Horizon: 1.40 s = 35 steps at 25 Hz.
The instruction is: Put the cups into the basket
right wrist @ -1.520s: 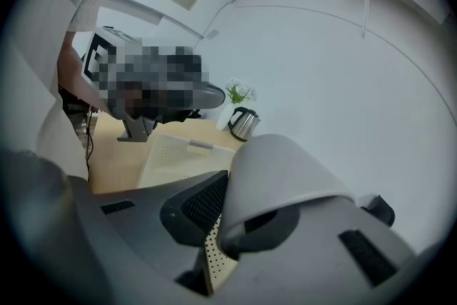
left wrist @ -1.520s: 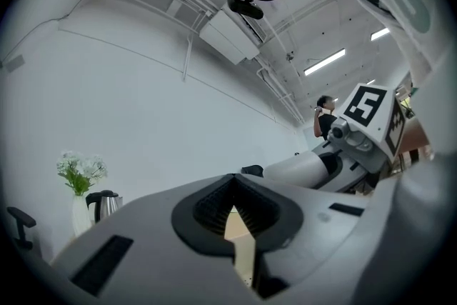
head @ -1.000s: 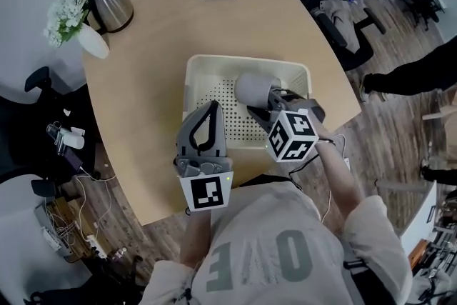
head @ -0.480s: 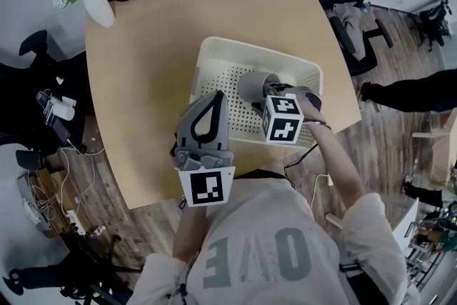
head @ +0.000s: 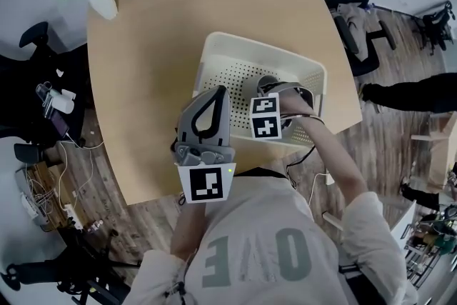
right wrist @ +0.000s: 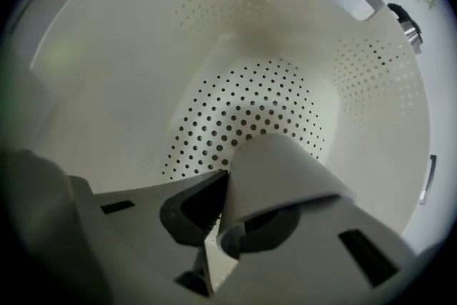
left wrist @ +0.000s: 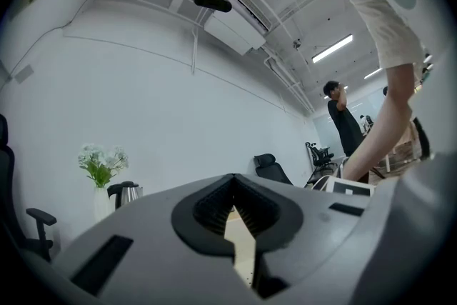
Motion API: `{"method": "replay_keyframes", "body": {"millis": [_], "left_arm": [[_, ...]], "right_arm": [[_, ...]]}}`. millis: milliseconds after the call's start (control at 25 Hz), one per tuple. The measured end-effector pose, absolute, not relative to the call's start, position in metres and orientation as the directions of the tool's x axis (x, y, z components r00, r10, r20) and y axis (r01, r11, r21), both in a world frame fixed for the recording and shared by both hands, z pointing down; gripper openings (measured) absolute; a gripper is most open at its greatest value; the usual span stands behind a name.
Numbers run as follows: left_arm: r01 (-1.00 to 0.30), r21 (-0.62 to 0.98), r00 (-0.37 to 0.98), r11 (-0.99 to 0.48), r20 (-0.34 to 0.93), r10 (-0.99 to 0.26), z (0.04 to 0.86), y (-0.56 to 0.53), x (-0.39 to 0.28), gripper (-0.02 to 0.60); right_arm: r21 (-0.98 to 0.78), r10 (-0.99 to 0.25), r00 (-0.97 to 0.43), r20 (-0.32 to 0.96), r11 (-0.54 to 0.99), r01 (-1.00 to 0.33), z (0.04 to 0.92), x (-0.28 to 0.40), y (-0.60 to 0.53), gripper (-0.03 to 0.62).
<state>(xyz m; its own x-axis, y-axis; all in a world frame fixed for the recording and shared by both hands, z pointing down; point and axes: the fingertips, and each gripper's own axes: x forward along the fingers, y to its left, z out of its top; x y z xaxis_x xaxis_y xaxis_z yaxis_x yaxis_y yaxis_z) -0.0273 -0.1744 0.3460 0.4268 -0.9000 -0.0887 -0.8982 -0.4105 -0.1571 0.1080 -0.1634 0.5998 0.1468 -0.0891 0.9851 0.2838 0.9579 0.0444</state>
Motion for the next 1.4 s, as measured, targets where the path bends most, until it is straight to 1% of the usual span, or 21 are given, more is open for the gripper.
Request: {"method": "replay_keyframes", "body": {"millis": [200, 360, 480, 520, 600, 640, 760, 960, 1080, 1240, 1320, 1400], "left_arm": [[-0.900, -0.144, 0.426, -0.412, -0.086, -0.901, 0.349, -0.177, -0.028, 0.008], [-0.894, -0.135, 0.441, -0.427, -0.096, -0.893, 0.347, -0.177, -0.025, 0.008], [-0.895, -0.138, 0.439, -0.425, -0.093, -0.894, 0.347, -0.177, -0.026, 0.008], [-0.895, -0.139, 0.439, -0.425, -0.091, -0.894, 0.348, -0.176, -0.027, 0.008], [-0.895, -0.141, 0.437, -0.423, -0.091, -0.895, 0.347, -0.177, -0.029, 0.008], [-0.895, -0.143, 0.437, -0.422, -0.093, -0.895, 0.347, -0.177, -0.030, 0.008], [-0.892, -0.152, 0.442, -0.426, -0.092, -0.892, 0.346, -0.178, -0.030, 0.008], [-0.886, -0.152, 0.453, -0.437, -0.090, -0.887, 0.346, -0.177, -0.029, 0.008], [-0.883, -0.150, 0.459, -0.444, -0.086, -0.884, 0.347, -0.177, -0.027, 0.008], [-0.875, -0.163, 0.473, -0.456, -0.093, -0.876, 0.343, -0.175, -0.020, 0.008], [-0.870, -0.171, 0.481, -0.462, -0.093, -0.872, 0.340, -0.173, -0.018, 0.008], [-0.867, -0.176, 0.487, -0.466, -0.097, -0.868, 0.337, -0.172, -0.016, 0.008]], "right_arm": [[0.038, -0.090, 0.160, 0.983, 0.952, 0.303, 0.602, 0.107, -0.163, 0.034], [0.013, -0.045, 0.114, 0.993, 0.964, 0.267, 0.598, 0.103, -0.159, 0.034], [0.024, -0.046, 0.086, 0.995, 0.969, 0.246, 0.596, 0.101, -0.159, 0.039], [0.030, -0.050, 0.080, 0.995, 0.971, 0.236, 0.596, 0.101, -0.159, 0.050], [0.048, -0.061, 0.060, 0.996, 0.978, 0.204, 0.594, 0.099, -0.159, 0.108], [0.063, -0.072, 0.044, 0.996, 0.980, 0.188, 0.592, 0.096, -0.161, 0.124], [0.101, -0.104, 0.014, 0.994, 0.982, 0.159, 0.585, 0.088, -0.165, 0.135], [0.122, -0.121, -0.014, 0.993, 0.987, 0.107, 0.570, 0.087, -0.170, 0.144], [0.134, -0.131, -0.082, 0.988, 0.990, 0.042, 0.551, 0.080, -0.172, 0.169], [0.137, -0.149, -0.233, 0.961, 0.988, -0.068, 0.512, 0.065, -0.173, 0.206], [0.163, -0.194, -0.320, 0.927, 0.979, -0.121, 0.485, 0.058, -0.175, 0.207], [0.209, -0.273, -0.423, 0.864, 0.959, -0.191, 0.454, 0.052, -0.180, 0.206]]}}
